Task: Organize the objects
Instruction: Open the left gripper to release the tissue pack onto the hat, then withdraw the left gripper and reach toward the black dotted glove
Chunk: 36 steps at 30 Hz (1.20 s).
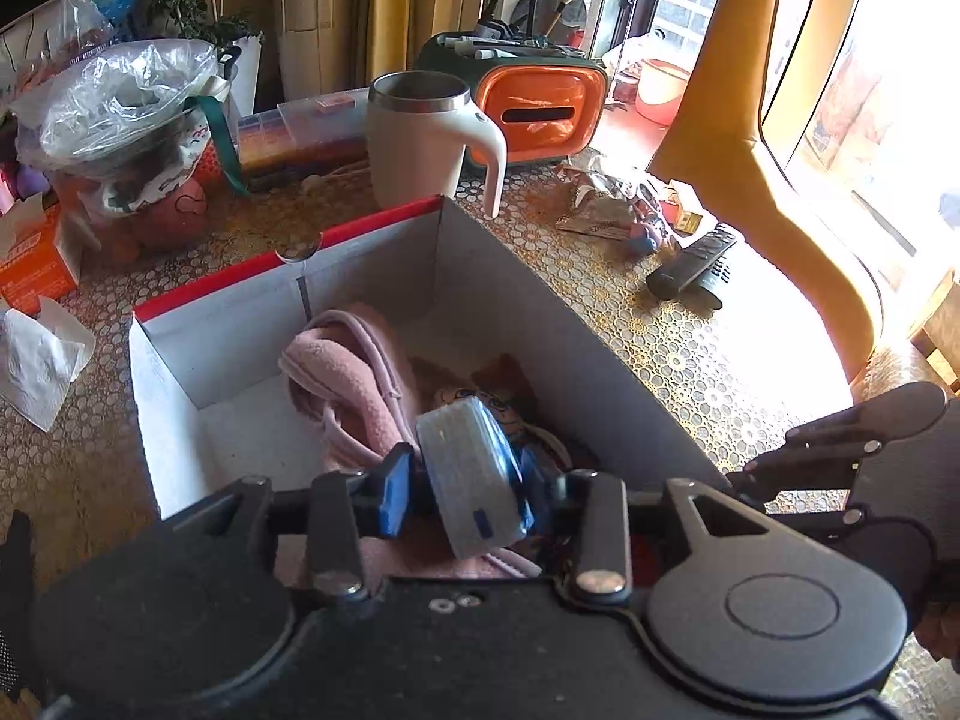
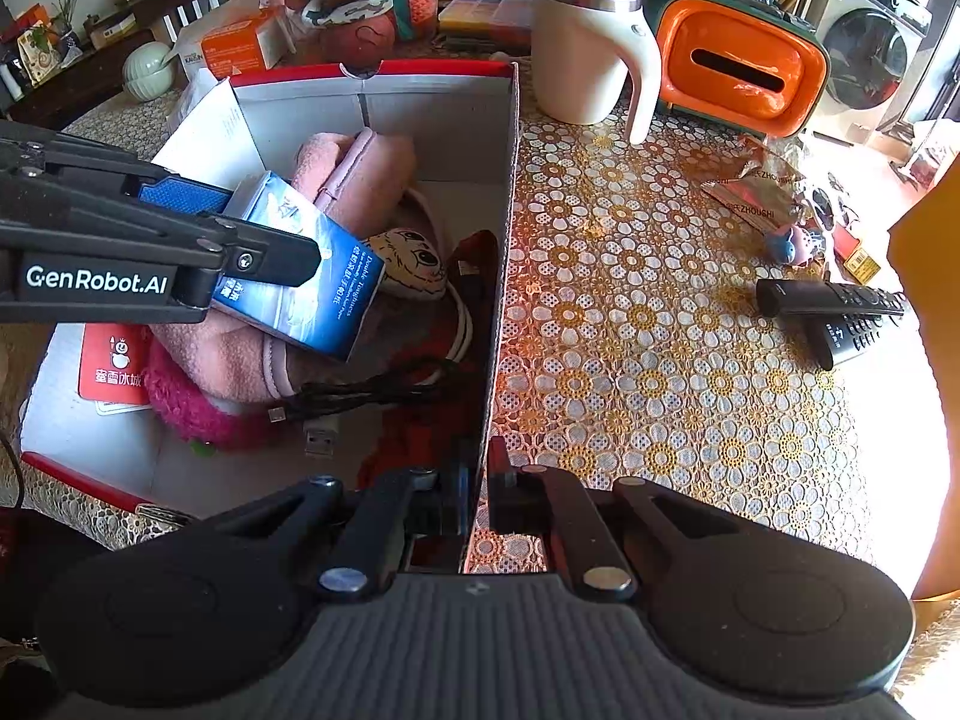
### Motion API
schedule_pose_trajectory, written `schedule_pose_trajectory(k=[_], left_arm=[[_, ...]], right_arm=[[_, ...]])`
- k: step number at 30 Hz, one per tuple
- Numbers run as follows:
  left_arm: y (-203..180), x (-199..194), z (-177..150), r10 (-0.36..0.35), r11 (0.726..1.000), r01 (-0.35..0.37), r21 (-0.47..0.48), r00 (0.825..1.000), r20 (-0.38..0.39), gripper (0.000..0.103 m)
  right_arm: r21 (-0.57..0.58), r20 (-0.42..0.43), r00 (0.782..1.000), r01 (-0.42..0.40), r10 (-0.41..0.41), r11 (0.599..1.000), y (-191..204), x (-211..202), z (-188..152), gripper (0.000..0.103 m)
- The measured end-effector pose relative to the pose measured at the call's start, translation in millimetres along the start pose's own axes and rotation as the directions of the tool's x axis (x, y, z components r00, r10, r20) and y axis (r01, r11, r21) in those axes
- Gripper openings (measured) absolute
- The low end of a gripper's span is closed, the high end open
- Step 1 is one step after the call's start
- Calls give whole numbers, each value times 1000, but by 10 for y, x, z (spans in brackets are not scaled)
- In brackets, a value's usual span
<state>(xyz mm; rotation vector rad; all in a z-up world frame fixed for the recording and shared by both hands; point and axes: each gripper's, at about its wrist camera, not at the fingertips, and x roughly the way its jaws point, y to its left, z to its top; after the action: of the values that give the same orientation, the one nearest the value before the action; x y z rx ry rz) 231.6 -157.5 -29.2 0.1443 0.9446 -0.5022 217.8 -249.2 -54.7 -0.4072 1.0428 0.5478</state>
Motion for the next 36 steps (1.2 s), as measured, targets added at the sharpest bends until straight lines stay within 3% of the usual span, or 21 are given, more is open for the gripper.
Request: schedule_pose_trajectory(k=[3,9,17,31,36], left_arm=[[23,-108,-25,0,1000,0,-1,1000,20,59],[139,-365,-104,13,1000,-12,-11,998,57,67],[568,-773,-315,109,993,-102,-64,988,109,85],[1575,-1112,-683,314,941,-295,-168,944,102,88],[2029,-1086,-759,356,912,-328,-245,931,78,99]], right_arm=[[0,-1,1000,2,-2,1000,-4,4,-2,5],[1,-4,1000,5,-5,1000,-4,10,2,5],[-15,-8,1000,23,-23,1000,7,34,-1,4],[-42,-50,997,59,-61,997,89,68,58,4],[-45,-61,996,65,-68,997,103,76,73,4]])
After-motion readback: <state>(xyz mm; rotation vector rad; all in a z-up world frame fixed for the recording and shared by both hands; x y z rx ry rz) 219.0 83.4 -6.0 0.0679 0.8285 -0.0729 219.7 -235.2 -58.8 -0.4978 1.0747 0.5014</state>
